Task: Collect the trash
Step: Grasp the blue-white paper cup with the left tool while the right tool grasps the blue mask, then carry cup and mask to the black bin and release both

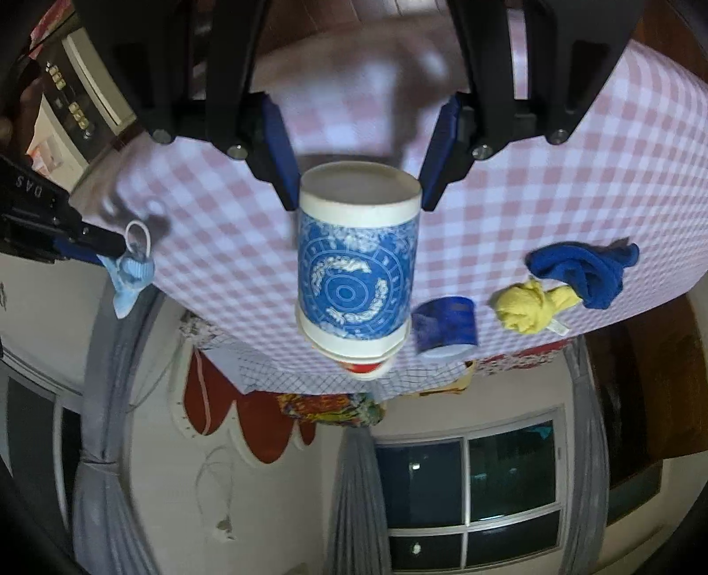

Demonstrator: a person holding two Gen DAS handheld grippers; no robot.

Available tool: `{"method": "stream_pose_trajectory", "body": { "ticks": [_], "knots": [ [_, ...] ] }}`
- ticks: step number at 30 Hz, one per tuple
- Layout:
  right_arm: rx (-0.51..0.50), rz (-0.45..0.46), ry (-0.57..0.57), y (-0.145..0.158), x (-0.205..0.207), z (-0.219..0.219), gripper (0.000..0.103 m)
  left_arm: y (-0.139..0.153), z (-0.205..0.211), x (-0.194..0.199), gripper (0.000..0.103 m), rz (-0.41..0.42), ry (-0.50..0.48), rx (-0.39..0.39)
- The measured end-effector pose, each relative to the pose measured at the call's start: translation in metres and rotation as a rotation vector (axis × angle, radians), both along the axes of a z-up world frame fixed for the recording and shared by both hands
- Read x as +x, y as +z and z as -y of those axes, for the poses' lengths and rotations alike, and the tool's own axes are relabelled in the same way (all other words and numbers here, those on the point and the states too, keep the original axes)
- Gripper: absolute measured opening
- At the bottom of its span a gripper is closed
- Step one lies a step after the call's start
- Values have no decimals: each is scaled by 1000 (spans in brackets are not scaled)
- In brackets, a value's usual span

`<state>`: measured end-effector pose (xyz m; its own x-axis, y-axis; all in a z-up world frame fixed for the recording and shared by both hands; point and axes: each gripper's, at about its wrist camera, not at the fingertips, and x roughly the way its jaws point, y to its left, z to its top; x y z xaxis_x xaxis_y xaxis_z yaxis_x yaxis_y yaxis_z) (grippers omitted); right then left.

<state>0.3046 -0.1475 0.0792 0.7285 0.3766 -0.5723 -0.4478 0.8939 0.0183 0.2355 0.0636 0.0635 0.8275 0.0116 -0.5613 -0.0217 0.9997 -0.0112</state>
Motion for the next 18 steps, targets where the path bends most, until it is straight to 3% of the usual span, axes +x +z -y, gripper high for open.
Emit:
{"method": "stream_pose_trajectory", "body": {
  "ticks": [9, 18],
  "knots": [
    [-16, 25, -88, -3, -50, 54, 19, -5, 54, -24, 55, 10, -104, -2],
    [15, 7, -214, -15, -94, 124, 19, -28, 123, -48, 55, -12, -256, -28]
  ]
}}
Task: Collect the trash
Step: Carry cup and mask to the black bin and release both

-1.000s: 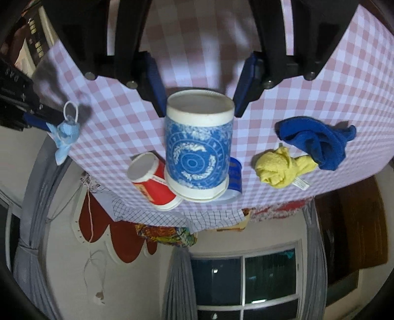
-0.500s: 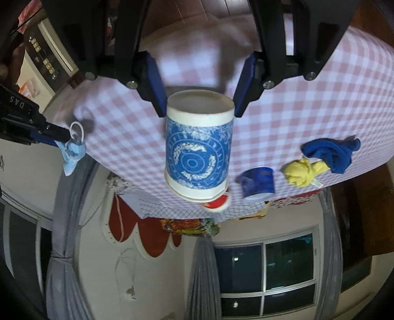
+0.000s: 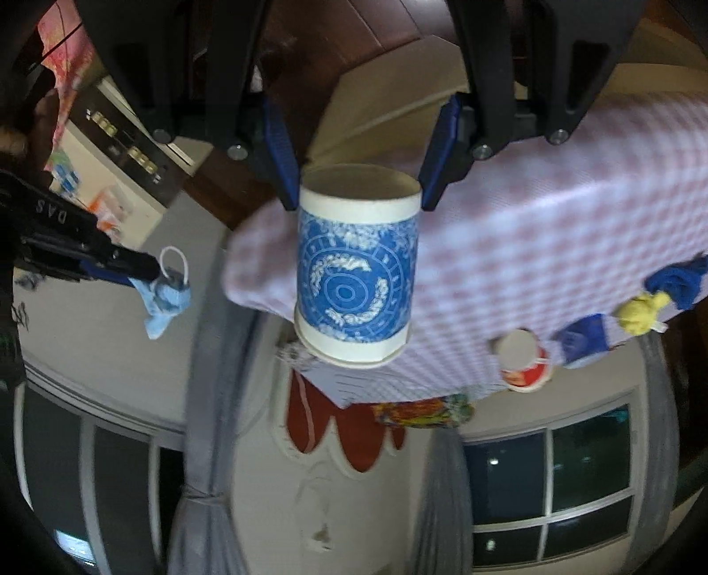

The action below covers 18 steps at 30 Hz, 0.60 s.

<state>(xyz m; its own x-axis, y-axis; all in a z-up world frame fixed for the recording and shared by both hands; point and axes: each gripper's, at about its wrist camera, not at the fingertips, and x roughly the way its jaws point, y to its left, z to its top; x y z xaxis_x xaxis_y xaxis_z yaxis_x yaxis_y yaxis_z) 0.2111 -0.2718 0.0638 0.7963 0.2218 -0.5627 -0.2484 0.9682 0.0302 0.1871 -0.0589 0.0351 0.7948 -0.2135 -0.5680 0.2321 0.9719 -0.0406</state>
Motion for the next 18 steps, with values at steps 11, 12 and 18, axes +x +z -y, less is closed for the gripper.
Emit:
{"method": "stream_pose_trajectory", "body": {
  "ticks": [11, 12, 18],
  "knots": [
    [5, -60, -126, -37, -37, 75, 19, -43, 74, -12, 55, -82, -149, 26],
    [8, -66, -133, -43, -38, 79, 19, -48, 81, -11, 55, -94, -164, 35],
    [27, -118, -177, -82, -48, 119, 19, -84, 121, -6, 55, -157, -254, 82]
  ]
}}
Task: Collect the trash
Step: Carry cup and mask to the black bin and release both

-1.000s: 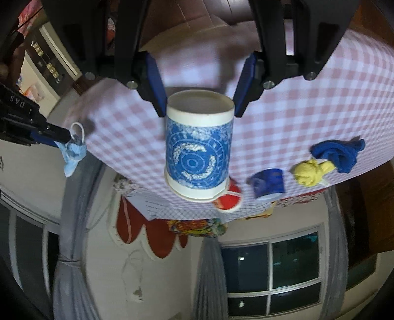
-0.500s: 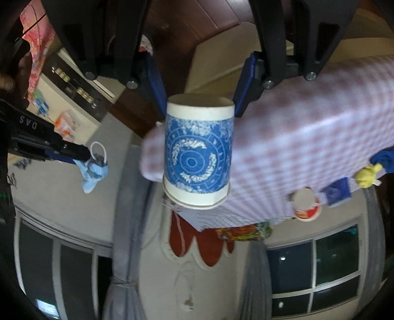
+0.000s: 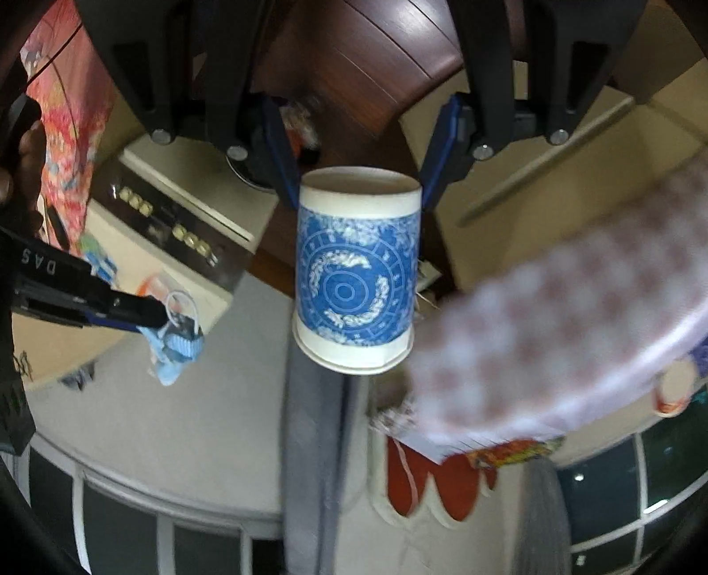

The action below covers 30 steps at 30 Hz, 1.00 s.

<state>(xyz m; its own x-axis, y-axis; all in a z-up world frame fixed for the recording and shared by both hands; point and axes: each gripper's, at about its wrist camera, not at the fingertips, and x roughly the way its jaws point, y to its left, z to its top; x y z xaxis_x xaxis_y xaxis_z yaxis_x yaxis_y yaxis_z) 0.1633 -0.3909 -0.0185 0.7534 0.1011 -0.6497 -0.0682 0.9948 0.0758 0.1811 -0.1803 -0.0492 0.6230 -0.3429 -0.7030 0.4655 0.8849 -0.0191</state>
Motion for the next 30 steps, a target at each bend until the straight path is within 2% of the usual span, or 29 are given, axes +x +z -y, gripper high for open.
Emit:
{"method": "stream_pose_trajectory", "body": {
  "ticks": [3, 10, 14, 21, 30],
  "knots": [
    [13, -35, -24, -22, -4, 20, 19, -24, 21, 2, 55, -41, -40, 24],
    [45, -153, -61, -95, -5, 65, 19, -88, 66, 9, 55, -159, -105, 78],
    [46, -209, -61, -131, -7, 82, 19, -113, 84, 10, 55, -212, -140, 98],
    [59, -320, -23, -199, -2, 98, 19, -160, 113, 20, 55, -316, -194, 134],
    [82, -481, 39, -285, 22, 108, 19, -223, 135, 31, 55, -454, -206, 198]
  ]
}}
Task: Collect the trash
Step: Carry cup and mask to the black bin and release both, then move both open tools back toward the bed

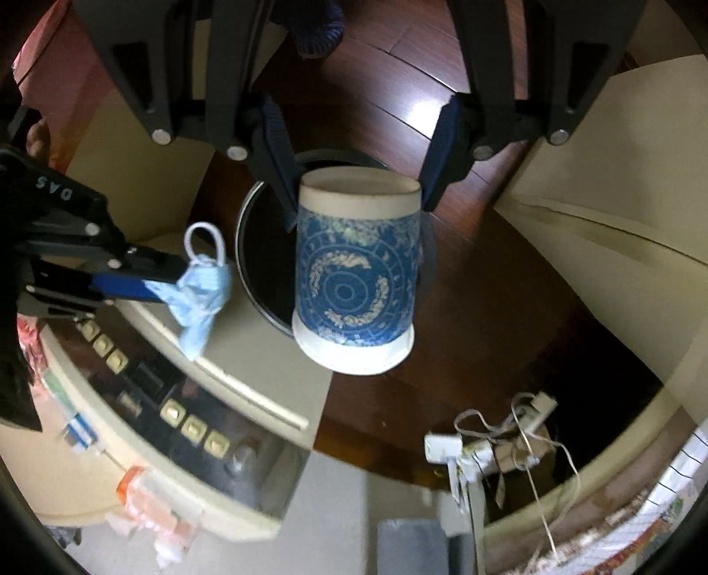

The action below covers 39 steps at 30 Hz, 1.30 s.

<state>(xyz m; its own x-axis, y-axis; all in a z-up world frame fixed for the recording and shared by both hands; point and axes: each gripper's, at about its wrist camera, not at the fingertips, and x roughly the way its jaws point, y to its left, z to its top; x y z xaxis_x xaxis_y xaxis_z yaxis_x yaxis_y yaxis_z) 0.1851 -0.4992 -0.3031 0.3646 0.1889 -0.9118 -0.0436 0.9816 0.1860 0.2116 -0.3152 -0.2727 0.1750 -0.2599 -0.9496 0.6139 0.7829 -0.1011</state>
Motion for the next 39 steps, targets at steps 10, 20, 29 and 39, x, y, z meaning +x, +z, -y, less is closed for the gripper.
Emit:
{"method": "stream_pose_trajectory", "body": {
  "ticks": [10, 20, 29, 39],
  "knots": [
    [10, -110, 148, -53, 27, -23, 19, -41, 1, 17, 62, -87, 18, 35],
    [-86, -131, 63, -76, 21, -16, 88, -40, -44, 12, 103, -13, 189, 124],
    [-50, -23, -84, -2, 10, -10, 88, 31, -100, -9, 103, 144, 297, 59],
    [-77, 283, 9, 169, 5, -90, 88, 149, -190, -47, 103, 427, 442, 47]
  ]
}}
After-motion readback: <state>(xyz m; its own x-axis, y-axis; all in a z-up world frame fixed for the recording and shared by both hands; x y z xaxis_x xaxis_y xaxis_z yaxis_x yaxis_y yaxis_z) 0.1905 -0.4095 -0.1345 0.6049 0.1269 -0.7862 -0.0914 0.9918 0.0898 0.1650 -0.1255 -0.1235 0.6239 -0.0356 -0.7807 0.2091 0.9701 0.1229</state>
